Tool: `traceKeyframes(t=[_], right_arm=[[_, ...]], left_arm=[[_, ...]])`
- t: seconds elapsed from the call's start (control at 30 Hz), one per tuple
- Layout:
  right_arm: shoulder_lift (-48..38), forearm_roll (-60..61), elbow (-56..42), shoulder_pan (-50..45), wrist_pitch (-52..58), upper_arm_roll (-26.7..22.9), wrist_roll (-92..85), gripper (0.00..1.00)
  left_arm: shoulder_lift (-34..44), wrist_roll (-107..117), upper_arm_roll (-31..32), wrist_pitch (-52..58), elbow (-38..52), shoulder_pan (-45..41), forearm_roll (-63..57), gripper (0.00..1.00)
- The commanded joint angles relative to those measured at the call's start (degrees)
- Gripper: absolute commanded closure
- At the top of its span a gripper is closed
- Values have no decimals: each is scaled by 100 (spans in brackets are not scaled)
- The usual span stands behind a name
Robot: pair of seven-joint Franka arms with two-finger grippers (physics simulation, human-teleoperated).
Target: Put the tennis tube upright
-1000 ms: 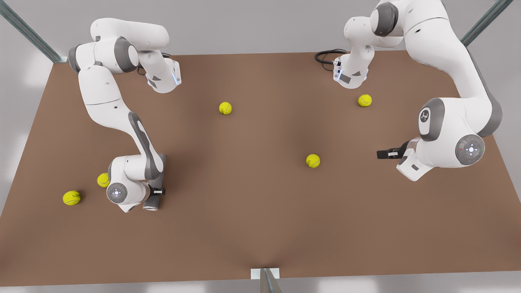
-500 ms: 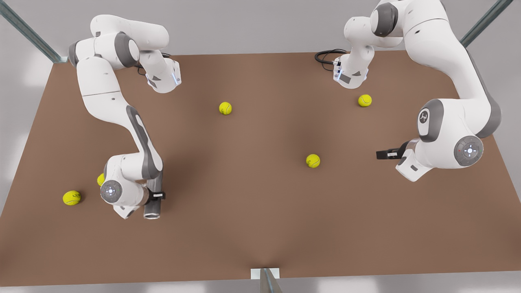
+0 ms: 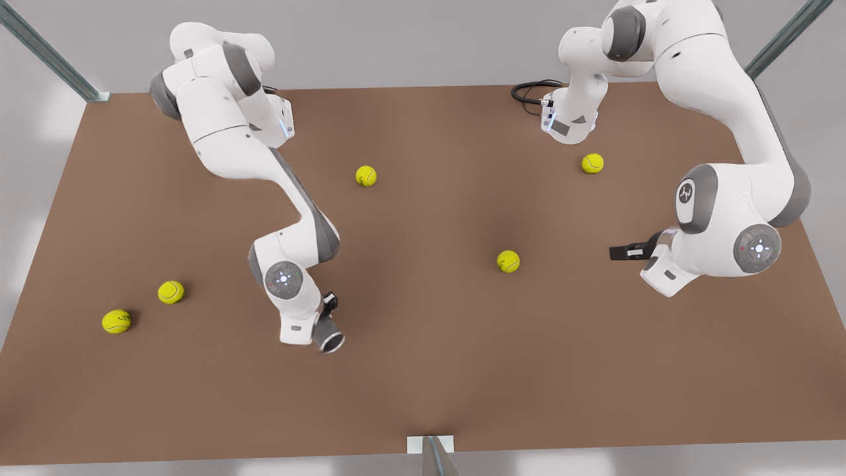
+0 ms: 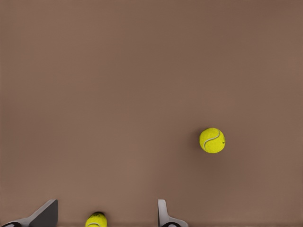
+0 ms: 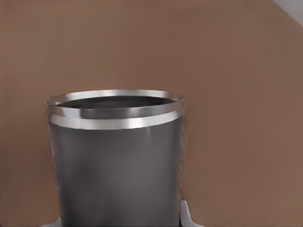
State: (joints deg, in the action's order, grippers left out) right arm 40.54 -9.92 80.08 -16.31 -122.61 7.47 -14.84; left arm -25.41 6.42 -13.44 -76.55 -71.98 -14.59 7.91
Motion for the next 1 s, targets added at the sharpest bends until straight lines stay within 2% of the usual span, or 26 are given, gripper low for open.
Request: traceKeyframes(t=[0.0, 0.17, 0.5, 0.77, 0.97], right_arm=[[24, -28, -54, -30, 1, 0, -53, 31], [138, -72, -98, -373, -377, 0, -643, 32], [402, -142, -573, -883, -395, -26, -1750, 34], [1334, -98, -1996, -1568, -351, -26, -1785, 34], [1465, -81, -2190, -1858, -377, -8, -1794, 34]], left_arm=[[1, 0, -1, 0, 0, 0, 0, 0], [1, 0, -1, -9, 0, 0, 0, 0], [-35, 0, -1, -9, 0, 0, 0, 0], [-105, 9, 8, 0, 0, 0, 8, 0], [-149, 9, -1, 0, 0, 0, 17, 0]])
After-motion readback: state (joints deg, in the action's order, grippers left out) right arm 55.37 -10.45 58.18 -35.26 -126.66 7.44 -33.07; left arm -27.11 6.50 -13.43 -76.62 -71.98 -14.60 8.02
